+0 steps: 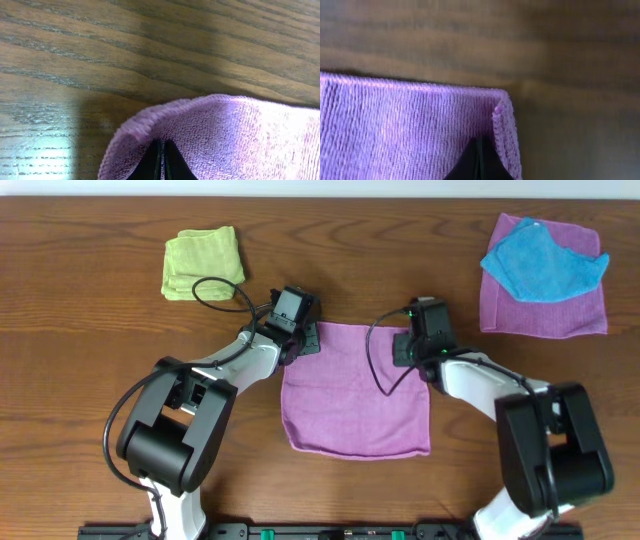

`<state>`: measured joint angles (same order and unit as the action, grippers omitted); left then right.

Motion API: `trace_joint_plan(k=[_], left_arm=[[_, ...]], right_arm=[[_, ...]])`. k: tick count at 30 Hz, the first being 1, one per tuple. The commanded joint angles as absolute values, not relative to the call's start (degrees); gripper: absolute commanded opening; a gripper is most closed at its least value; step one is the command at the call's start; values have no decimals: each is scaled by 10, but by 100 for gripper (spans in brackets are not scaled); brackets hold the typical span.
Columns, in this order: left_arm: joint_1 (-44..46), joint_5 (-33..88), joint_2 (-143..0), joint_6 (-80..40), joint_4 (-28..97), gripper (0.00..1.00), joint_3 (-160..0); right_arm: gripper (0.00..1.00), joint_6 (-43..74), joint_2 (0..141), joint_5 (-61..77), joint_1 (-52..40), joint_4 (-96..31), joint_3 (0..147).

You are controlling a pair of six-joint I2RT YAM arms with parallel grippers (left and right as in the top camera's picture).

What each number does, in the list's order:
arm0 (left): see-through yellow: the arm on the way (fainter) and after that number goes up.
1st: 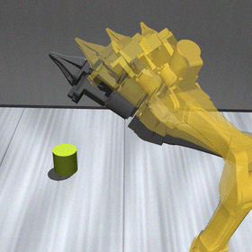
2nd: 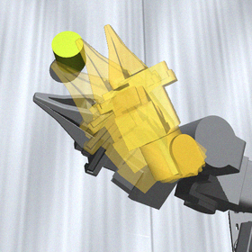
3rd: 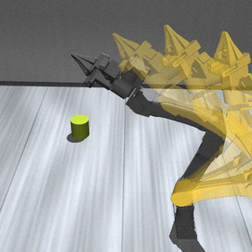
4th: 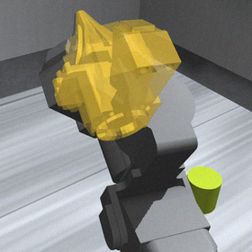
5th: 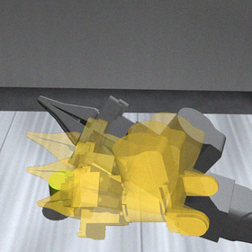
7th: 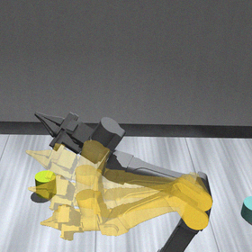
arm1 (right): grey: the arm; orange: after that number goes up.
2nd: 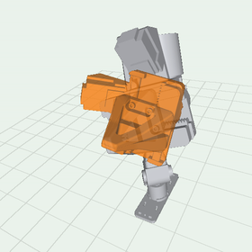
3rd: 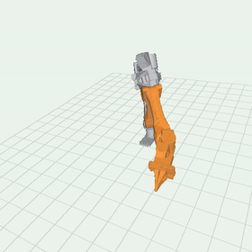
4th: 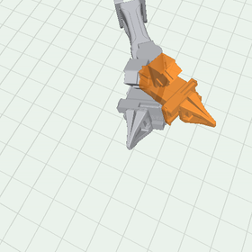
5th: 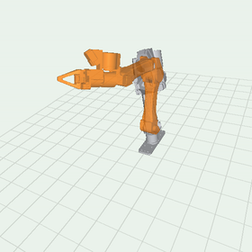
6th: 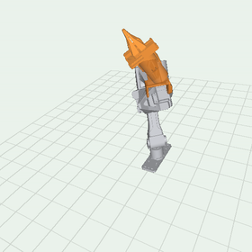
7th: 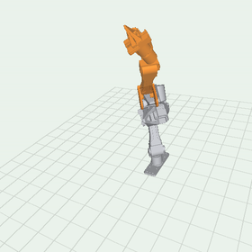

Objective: Fold the cloth

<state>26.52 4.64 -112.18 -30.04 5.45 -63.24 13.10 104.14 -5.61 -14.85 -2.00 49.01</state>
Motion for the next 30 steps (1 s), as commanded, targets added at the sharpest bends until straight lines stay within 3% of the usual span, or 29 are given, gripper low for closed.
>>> trace_joint_plan(k=[1,30], left_arm=[[259,28,-1141,-303,50,6,-636],[234,10,-1221,-321,-76,6,-665]], right_arm=[[2,141,1089,-60,-151,-21,478],[2,126,1111,-93,-149,169,499]])
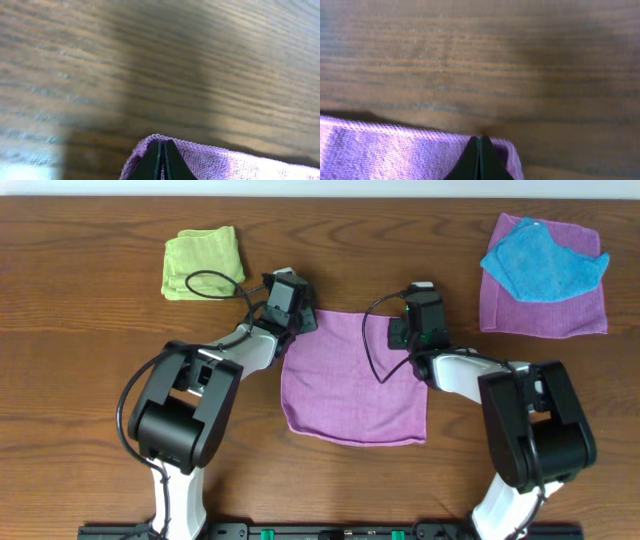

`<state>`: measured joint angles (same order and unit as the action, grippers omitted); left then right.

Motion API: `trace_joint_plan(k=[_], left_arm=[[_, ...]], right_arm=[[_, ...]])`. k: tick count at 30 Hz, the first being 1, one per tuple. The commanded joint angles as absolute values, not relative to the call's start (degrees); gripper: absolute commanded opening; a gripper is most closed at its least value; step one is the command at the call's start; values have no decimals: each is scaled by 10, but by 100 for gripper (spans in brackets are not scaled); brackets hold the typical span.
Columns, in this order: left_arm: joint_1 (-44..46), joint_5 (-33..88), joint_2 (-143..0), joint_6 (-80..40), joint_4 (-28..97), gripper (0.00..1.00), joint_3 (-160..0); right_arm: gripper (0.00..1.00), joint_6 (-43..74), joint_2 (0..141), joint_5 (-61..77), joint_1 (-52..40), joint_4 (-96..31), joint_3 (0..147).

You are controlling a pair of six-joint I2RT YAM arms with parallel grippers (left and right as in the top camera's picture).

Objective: Fold the cloth

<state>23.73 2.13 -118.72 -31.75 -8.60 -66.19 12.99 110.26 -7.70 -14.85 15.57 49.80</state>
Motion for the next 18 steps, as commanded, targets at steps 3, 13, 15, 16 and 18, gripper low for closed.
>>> trace_joint_plan(k=[3,13,15,16,18], left_arm=[[231,9,-1223,-310,-75,6,-677],[223,4,-1223,-297,-58,6,-685],[223,4,-1223,-298,-50,6,-685],[223,4,-1223,-298,-47,6,-685],[223,4,-1222,-298,-40,6,-685]], right_arm=[[2,126,1117,-105,-148,199,499],[1,111,1136,-120,-146,227,499],[1,92,1136,-122,-145,241,499],[1,84,1136,-123,-145,245,500],[2,71,1136,-122,-145,247,504]])
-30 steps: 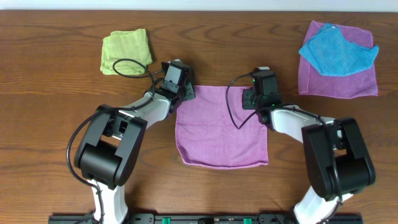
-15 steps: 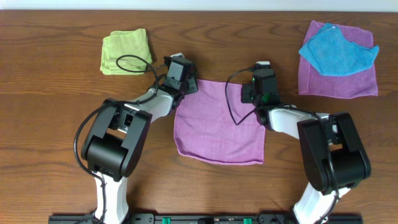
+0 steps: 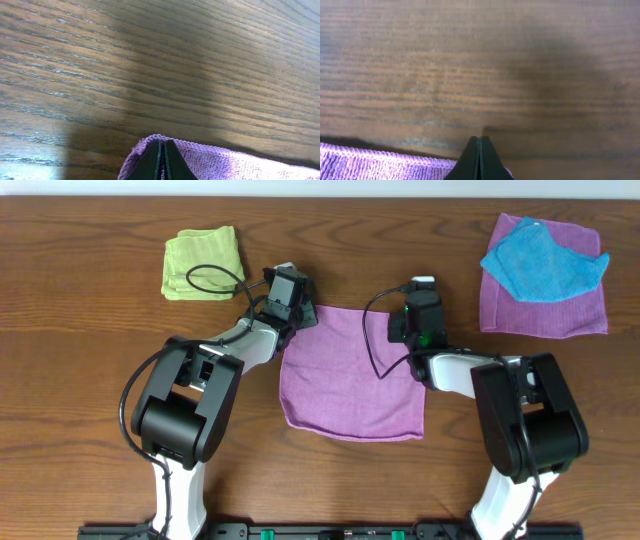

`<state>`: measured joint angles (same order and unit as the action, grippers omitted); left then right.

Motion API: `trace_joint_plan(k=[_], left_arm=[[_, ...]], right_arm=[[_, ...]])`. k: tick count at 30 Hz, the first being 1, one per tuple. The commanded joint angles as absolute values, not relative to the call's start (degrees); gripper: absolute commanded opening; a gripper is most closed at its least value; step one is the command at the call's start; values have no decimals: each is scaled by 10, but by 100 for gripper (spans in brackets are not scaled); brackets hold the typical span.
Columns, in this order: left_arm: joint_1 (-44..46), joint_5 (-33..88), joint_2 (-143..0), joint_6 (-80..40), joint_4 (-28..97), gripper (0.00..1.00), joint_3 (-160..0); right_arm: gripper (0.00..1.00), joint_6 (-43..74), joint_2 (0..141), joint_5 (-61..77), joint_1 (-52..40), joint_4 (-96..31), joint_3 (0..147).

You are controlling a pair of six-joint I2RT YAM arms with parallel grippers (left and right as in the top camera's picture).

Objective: Fold the cloth

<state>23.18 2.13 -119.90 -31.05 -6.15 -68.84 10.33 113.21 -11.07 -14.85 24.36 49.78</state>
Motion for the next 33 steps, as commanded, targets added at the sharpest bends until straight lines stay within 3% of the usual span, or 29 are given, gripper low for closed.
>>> trace_joint_plan(k=[1,2,3,5,6,9,10,11,13,23,33], left_arm=[[223,4,-1221,-298,-35,13,-685],[223,5,-1218,-298,-32,26,-686],[223,8,-1215,-297,-30,46,-686],[223,11,-1201,-294,-24,68,-686],[223,11,-1192,-293,-20,77,-686],[223,11,-1160,-283,-9,87,-686],[223,11,-1152,-283,-5,89,-686],[223,11,-1141,-283,3,91,-686],[223,11,-1124,-283,17,98,-686],[223,74,-1066,-268,65,95,-686],[229,77,-900,-279,429,95,-686]], right_arm=[[1,69,1135,-122,-145,247,506],[1,70,1133,-121,-146,247,508],[2,69,1131,-120,-147,246,510],[13,69,1118,-119,-150,246,512],[30,70,1109,-119,-152,245,512],[82,70,1071,-116,-159,226,512],[95,70,1056,-110,-162,214,512],[99,70,1041,-103,-164,201,512],[99,70,1014,-91,-167,178,512],[99,131,883,-88,-188,-40,513],[99,290,734,21,-192,-392,513]])
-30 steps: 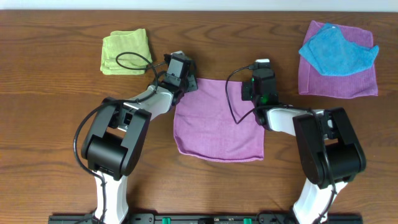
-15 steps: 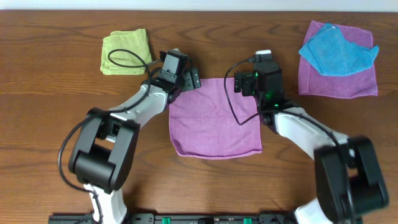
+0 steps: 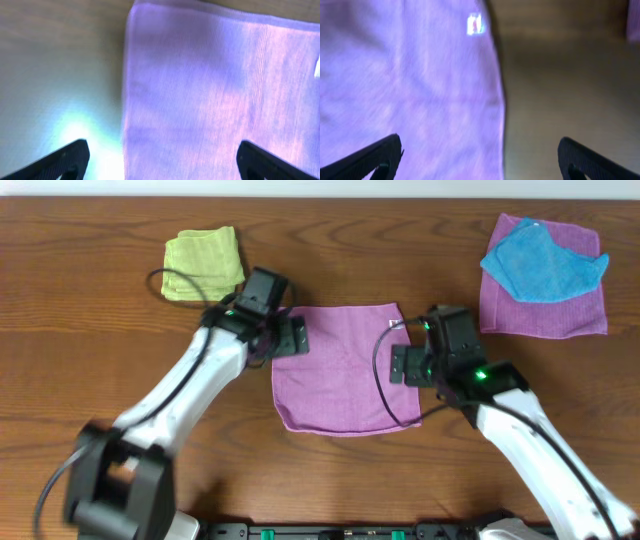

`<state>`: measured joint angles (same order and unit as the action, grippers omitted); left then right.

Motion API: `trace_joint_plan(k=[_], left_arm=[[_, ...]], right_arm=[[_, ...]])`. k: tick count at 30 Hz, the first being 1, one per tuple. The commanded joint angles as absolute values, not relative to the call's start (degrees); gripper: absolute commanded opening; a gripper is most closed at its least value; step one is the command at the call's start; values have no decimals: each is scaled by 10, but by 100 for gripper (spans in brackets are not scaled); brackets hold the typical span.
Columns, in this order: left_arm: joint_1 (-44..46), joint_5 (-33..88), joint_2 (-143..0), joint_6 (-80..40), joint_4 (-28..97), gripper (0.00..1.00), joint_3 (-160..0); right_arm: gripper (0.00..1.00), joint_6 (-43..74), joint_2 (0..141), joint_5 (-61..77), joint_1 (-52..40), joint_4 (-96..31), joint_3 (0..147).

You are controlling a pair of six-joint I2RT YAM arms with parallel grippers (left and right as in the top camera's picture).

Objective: Fold the cloth

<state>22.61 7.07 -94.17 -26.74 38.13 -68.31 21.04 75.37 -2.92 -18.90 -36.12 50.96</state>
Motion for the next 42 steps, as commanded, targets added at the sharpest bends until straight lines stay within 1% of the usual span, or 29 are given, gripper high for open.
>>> trace_joint_plan(k=[1,5,9,13,17,19,22,24,29,32,34,35,36,40,41,42], left_arm=[[231,81,-889,-290,466,95,-685],[246,120,-876,-349,568,95,-684],[281,132,-876,-359,590,95,-663],[326,129,-876,-404,518,95,-627],[358,101,-876,-460,475,95,-573],[361,101,-876,-481,470,95,-549],[360,96,-876,-524,465,95,-521],[362,96,-876,-539,435,96,-509],[364,83,-876,-575,356,96,-488],[364,64,-876,-595,354,96,-487],[364,52,-876,-606,358,100,-487],[364,51,-876,-611,360,92,-487],[364,51,-876,-617,364,89,-487],[364,37,-876,-649,388,89,-485],[364,38,-876,-650,389,88,-485],[364,38,-876,-654,389,84,-485]], right_arm=[[99,313,731,20,-192,-418,513],[99,338,731,17,-192,-481,508],[99,338,731,6,-192,-491,501],[99,339,731,4,-192,-500,497],[99,347,731,1,-191,-454,460],[99,356,731,11,-184,-419,430],[99,366,731,75,-160,-362,390],[99,363,730,104,-144,-329,376],[99,364,730,105,-137,-320,374],[98,380,730,106,-137,-321,373],[97,399,730,105,-137,-321,369],[96,409,730,105,-137,-323,366],[95,417,730,104,-137,-327,363],[92,448,730,69,-138,-364,357],[92,448,730,55,-139,-375,357],[92,448,730,45,-140,-381,357]])
